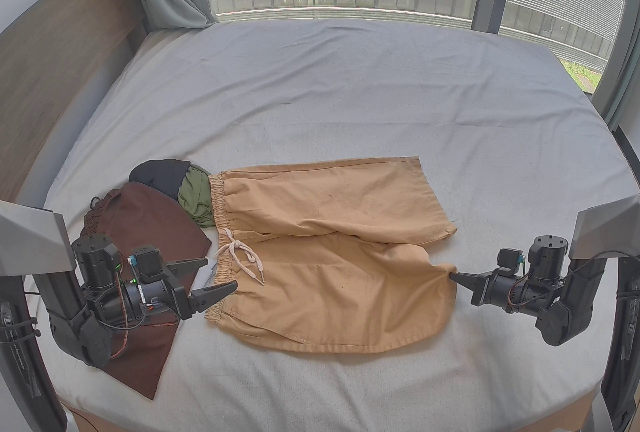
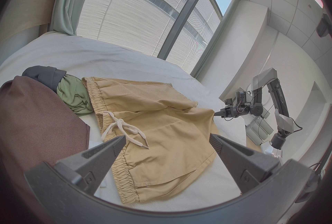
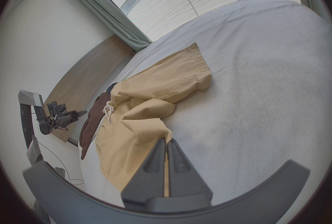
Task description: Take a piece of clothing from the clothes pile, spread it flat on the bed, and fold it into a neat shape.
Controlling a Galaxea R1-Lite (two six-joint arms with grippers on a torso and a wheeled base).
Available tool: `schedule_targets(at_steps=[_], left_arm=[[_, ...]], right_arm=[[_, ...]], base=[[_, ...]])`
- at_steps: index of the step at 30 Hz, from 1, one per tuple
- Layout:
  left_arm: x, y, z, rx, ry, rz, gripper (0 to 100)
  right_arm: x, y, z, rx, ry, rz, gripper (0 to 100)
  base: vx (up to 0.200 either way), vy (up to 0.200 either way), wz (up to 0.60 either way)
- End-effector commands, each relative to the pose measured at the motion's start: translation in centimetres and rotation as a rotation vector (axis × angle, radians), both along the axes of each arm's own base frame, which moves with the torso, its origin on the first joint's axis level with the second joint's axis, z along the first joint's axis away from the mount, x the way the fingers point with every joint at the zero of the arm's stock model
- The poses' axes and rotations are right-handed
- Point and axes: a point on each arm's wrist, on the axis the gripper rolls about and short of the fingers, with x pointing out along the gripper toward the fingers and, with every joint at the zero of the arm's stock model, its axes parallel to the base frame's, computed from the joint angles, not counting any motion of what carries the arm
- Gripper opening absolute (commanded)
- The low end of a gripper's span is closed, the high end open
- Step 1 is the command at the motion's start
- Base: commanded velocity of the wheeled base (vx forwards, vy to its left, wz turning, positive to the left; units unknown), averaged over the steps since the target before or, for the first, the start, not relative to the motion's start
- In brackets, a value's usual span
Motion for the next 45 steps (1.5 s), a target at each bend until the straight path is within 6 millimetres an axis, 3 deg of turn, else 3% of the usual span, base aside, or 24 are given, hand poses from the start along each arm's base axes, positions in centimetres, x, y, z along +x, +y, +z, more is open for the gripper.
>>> schedule_targets(at_steps=[1,16,17,29,35,45], left_arm=[[0.0,0.0,0.0,0.000,0.000,0.001,100],[0.0,0.1,0.0,0.000,0.000,0.003,100],[0.0,0.0,0.0,0.000,0.000,0.001,100],[0.0,0.1,0.0,0.001,-0.002,0.002,100],[0.0,0.1,0.0,0.001,-0.002,0.002,100],[0.0,0.0,0.0,0.002,-0.003,0.000,100]], right_arm=[[0.4,-0.4,-0.3,0.001,-0.001,-0.013,0],[0.6,-0.5,-0.4,-0.006,-0.018,-0.015,0],[0.6,-0.5,-0.4,-0.007,-0.021,-0.015,100],[-0.9,-0.4,-1.1,-0.048,0.007,0.022,100],[-2.5,-0.3,-1.7,-0.031,0.052,0.131,100],[-3.4,0.2,-1.5,0.012,0.054,0.232,100]], base=[[0.000,0.000,0.00],[0.000,0.000,0.00],[0.000,0.000,0.00],[0.000,0.000,0.00],[0.000,0.000,0.00],[0.000,0.000,0.00]])
